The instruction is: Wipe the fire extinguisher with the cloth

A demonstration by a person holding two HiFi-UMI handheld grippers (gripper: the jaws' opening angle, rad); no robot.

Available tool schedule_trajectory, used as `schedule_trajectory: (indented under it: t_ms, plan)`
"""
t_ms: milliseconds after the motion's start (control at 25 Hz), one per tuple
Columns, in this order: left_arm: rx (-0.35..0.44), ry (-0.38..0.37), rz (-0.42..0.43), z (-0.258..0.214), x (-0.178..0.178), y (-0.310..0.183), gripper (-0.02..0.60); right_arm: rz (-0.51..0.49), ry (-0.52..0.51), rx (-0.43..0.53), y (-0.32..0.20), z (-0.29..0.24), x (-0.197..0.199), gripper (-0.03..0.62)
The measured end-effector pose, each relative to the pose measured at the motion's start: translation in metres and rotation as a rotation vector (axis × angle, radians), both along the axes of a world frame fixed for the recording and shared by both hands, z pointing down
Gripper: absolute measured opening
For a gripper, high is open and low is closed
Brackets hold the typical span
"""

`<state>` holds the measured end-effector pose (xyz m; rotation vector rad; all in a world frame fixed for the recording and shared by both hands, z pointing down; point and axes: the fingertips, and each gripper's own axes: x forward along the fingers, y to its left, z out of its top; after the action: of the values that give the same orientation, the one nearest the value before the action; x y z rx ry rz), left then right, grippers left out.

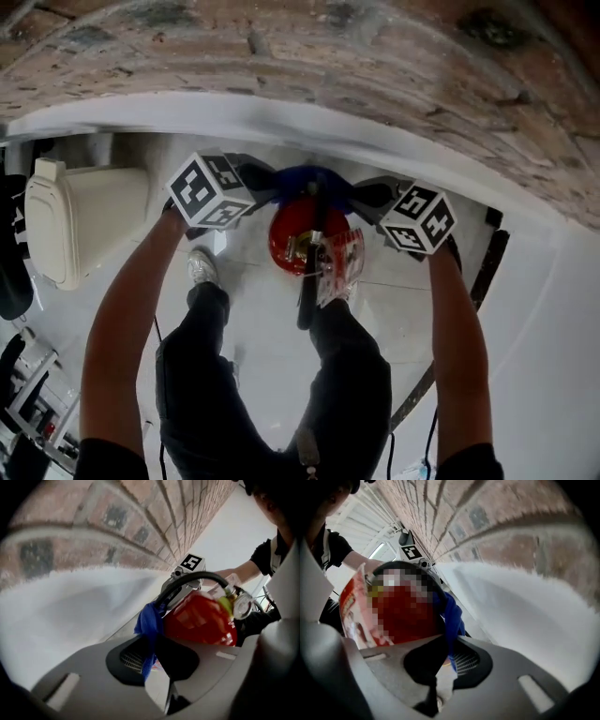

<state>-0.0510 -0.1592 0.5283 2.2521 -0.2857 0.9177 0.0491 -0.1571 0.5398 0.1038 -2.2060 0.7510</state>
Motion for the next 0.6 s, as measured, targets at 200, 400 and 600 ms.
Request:
schedule_trajectory:
  t_ms: [200, 400, 600]
  plan:
    - [0.107, -0.003, 0.028, -0.066, 0.001, -0.007, 0.058, -0.050, -0.005, 0.108, -0.009, -0.066, 0.001, 0.021]
    - [0.124, 0.005, 0.045, -0.118, -0.001, 0.014, 0.058, -0.089, -0.043, 0.165, 0.007, -0.124, 0.005, 0.021]
    - [0.135, -0.022, 0.059, -0.151, 0.001, 0.050, 0.058, -0.155, -0.090, 0.188, 0.038, -0.162, 0.006, 0.021]
